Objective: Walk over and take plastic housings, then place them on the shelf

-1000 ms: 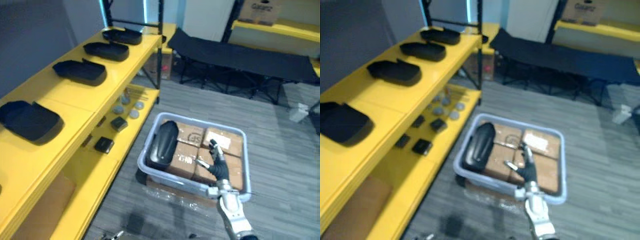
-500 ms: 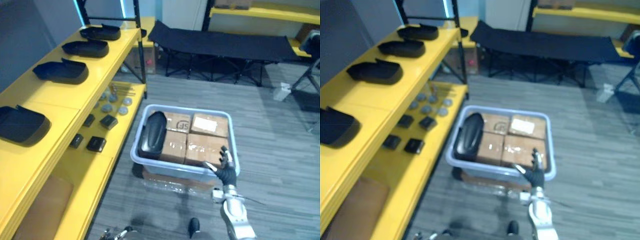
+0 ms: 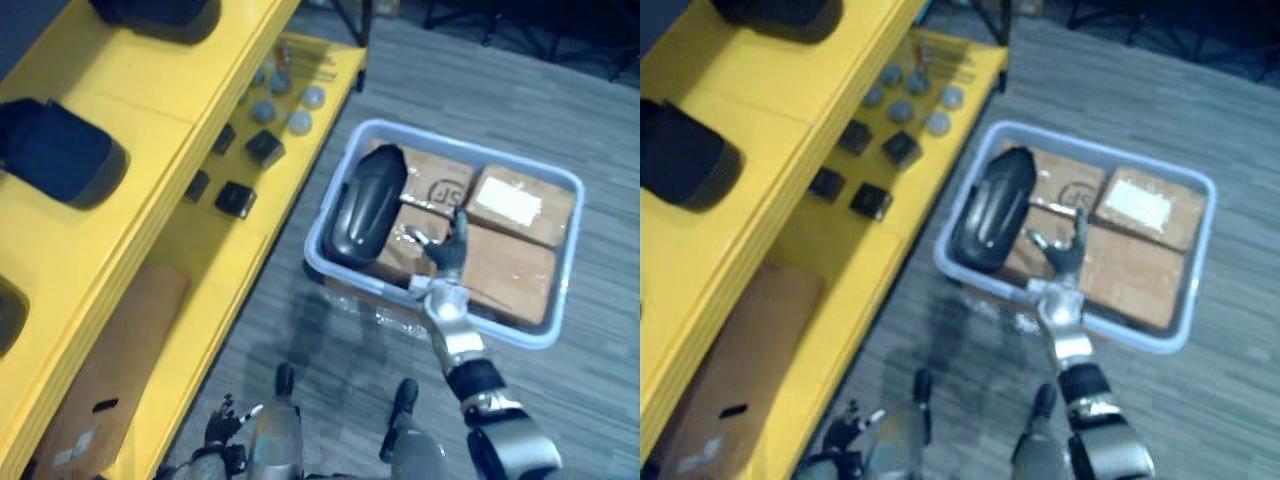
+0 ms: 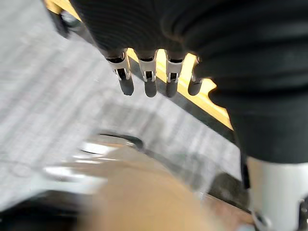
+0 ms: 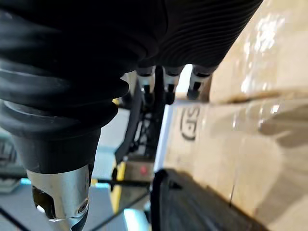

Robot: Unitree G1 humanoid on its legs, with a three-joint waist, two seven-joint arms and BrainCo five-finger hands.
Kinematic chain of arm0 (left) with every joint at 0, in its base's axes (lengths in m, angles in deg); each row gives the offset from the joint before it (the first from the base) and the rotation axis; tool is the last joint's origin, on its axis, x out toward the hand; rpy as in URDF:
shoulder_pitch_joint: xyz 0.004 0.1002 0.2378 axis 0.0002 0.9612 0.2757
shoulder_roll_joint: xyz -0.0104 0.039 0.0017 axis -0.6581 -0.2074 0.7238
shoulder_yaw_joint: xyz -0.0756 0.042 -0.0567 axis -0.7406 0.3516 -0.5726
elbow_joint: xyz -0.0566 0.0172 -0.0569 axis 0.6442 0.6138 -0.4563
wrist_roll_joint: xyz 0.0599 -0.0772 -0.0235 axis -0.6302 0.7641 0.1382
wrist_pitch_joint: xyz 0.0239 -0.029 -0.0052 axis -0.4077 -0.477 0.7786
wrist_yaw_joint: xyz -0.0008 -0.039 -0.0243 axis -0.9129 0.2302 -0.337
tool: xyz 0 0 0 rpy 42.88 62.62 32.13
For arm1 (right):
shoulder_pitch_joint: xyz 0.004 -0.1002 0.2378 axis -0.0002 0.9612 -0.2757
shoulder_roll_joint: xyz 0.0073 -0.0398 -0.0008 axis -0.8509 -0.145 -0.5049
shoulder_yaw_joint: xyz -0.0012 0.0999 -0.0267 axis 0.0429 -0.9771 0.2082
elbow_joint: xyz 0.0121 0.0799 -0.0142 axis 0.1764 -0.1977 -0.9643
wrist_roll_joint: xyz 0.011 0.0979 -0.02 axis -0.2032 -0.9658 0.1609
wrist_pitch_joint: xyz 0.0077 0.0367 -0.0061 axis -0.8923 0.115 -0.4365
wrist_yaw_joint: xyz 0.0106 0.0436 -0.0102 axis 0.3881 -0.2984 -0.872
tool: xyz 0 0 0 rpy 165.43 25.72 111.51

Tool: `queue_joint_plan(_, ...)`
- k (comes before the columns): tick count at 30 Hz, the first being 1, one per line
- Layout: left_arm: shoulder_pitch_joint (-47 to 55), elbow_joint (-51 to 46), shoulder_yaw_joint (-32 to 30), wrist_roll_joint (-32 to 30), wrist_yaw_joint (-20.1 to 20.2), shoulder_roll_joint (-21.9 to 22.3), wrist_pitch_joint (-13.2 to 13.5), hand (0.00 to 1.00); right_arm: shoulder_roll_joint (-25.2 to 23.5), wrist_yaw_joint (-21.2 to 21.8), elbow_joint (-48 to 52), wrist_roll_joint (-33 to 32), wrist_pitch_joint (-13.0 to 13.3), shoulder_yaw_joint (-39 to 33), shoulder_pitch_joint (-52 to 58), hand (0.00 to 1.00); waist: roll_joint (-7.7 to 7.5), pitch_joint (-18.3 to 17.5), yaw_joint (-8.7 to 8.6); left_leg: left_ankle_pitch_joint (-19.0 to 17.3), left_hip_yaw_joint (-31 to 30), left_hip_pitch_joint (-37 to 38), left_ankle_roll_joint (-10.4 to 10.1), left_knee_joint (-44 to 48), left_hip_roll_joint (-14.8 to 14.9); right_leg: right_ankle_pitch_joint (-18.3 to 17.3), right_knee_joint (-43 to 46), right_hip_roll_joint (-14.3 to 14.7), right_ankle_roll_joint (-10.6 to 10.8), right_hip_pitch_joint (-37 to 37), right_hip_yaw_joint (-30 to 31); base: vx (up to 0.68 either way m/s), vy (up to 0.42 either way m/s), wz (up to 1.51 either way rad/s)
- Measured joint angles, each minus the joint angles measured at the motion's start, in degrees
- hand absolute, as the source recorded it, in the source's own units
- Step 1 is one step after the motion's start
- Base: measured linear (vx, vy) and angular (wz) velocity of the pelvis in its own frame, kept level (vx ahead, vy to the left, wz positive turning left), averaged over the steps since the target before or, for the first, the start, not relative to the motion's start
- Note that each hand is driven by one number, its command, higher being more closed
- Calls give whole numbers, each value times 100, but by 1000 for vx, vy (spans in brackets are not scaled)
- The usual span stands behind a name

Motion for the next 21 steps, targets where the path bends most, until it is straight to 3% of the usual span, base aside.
queue_joint_plan(2,0,9,-3,-3,-10,-2,20,0,19,3,1,0,-44,8,-94,0,-11,54,9,-2,-16,-51,2,44,-1,0,30,-3,0,-33,-2,-43,16,4)
queue_joint_plan(6,-1,15,-2,0,-11,-4,41,0,68,-3,-4,8,-378,63,-195,0,-12,88,8,-2,-21,-94,5,80,1,-2,81,-8,0,-85,6,-29,8,-1)
queue_joint_plan(8,-28,17,6,11,-9,-5,103,0,81,-280,-243,8,-618,65,-296,0,-6,111,15,-2,-45,-101,5,106,2,-7,117,-12,-5,-88,2,-31,10,2)
queue_joint_plan(10,-86,26,86,61,3,-16,166,0,115,-661,-677,-4,-676,12,-496,0,4,126,15,2,-146,-228,9,180,-3,-11,132,-10,-10,-132,-64,-40,10,12)
queue_joint_plan(13,-159,26,240,214,26,-38,198,0,194,-875,-1008,-40,-685,-49,-778,0,36,227,43,47,-195,-295,21,181,-18,-24,222,-31,-28,-197,-125,-38,10,12)
queue_joint_plan(17,-222,21,411,239,41,-36,226,0,403,-985,-1421,-162,-692,-177,-1184,0,154,334,123,105,-287,-336,49,153,-80,-27,249,-88,-26,-205,-190,-27,20,12)
queue_joint_plan(21,-231,25,461,391,99,-47,204,0,576,-955,-1748,-162,-678,-172,-1537,0,169,342,161,198,-349,-418,56,51,-124,-27,251,-115,-26,-257,-297,1,3,13)
